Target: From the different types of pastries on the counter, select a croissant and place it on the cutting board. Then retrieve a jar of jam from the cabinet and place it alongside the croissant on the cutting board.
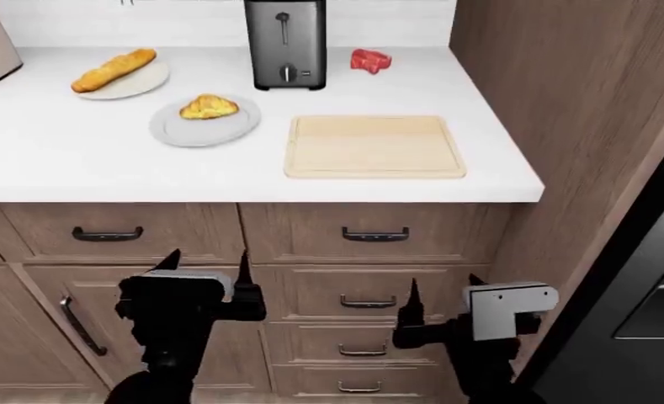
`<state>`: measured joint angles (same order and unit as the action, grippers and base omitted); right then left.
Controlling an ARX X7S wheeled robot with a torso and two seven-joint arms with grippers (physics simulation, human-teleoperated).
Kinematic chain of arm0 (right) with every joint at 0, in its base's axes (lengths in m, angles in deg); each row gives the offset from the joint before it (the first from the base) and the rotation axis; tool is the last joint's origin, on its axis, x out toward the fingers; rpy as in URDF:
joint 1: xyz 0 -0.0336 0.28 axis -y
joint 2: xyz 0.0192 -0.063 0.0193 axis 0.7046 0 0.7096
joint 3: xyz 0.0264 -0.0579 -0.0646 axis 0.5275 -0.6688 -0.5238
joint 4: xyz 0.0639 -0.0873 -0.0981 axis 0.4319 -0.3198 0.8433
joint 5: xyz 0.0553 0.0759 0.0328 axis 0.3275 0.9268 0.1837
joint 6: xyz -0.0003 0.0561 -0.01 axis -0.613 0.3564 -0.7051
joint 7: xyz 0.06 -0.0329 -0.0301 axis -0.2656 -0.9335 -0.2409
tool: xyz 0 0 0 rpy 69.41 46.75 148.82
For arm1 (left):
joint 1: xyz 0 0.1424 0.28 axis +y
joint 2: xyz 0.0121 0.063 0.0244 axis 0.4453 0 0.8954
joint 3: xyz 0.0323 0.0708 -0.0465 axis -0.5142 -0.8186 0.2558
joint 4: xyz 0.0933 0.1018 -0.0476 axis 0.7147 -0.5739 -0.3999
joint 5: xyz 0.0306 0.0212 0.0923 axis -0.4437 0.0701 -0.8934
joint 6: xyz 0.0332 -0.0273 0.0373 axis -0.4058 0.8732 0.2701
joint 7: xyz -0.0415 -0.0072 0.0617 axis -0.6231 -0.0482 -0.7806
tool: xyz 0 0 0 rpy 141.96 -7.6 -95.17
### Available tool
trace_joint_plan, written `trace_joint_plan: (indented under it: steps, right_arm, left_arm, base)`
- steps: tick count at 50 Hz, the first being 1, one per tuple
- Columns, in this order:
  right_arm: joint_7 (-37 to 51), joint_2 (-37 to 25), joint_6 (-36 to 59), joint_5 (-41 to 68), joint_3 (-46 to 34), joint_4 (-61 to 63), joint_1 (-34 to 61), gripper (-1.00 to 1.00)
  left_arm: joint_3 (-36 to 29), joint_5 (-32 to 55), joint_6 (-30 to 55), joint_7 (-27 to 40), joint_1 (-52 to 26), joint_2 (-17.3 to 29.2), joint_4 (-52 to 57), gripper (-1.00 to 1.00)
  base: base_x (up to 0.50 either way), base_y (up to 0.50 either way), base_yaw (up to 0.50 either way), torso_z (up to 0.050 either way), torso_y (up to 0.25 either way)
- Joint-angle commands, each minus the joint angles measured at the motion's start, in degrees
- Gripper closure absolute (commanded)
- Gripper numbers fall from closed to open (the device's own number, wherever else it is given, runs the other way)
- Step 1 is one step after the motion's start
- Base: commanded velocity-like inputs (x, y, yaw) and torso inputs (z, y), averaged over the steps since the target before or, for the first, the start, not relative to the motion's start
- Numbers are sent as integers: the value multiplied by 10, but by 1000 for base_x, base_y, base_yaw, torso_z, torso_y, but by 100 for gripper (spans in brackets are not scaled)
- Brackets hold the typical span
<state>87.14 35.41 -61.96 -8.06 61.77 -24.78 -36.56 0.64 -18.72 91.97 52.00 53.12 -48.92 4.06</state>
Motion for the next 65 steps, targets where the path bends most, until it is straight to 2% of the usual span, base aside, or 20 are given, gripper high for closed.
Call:
trace_joint_plan:
  steps: [1, 6, 11, 21, 31, 41, 53, 61, 65]
  right_arm:
    - [-17, -59, 343, 45, 16, 142, 179, -100]
    - [-18, -79, 482, 57, 12, 198, 275, -100]
    - [-18, -89, 526, 61, 11, 216, 318, -100]
    - [-16, -113, 576, 60, -5, 230, 355, -100]
    - [-11, -122, 586, 59, 2, 254, 357, -100]
    - [-17, -115, 612, 71, 19, 263, 369, -100]
    - [-15, -131, 589, 69, 4, 276, 358, -100]
    - [-13, -133, 562, 69, -4, 284, 340, -100]
    - [-17, -132, 556, 72, 3, 283, 333, -100]
  left_arm:
    - [-5, 44, 278, -4, -192, 52, 113, -100]
    - [-6, 56, 379, 0, -290, 59, 109, -100]
    - [-6, 70, 431, -3, -342, 58, 116, -100]
    - [-37, 45, 412, 0, -385, 75, 77, -100]
    - [-76, 22, 411, 4, -403, 95, 50, -100]
    - [-55, 40, 437, -3, -417, 90, 20, -100]
    - [-56, 52, 454, -12, -411, 100, 40, -100]
    - [-114, 48, 460, -53, -393, 155, 75, -100]
    - [-178, 34, 464, -89, -417, 196, 63, -100]
  base:
    - [0, 0, 0, 50, -6]
    - [0, 0, 0, 50, -7]
    - [191, -9, 0, 21, -3]
    - [500, -25, 0, 0, 0]
    - [500, -16, 0, 0, 0]
    - [500, -30, 0, 0, 0]
    - [500, -8, 0, 0, 1]
    - [115, 0, 0, 0, 1]
    - [0, 0, 0, 0, 0]
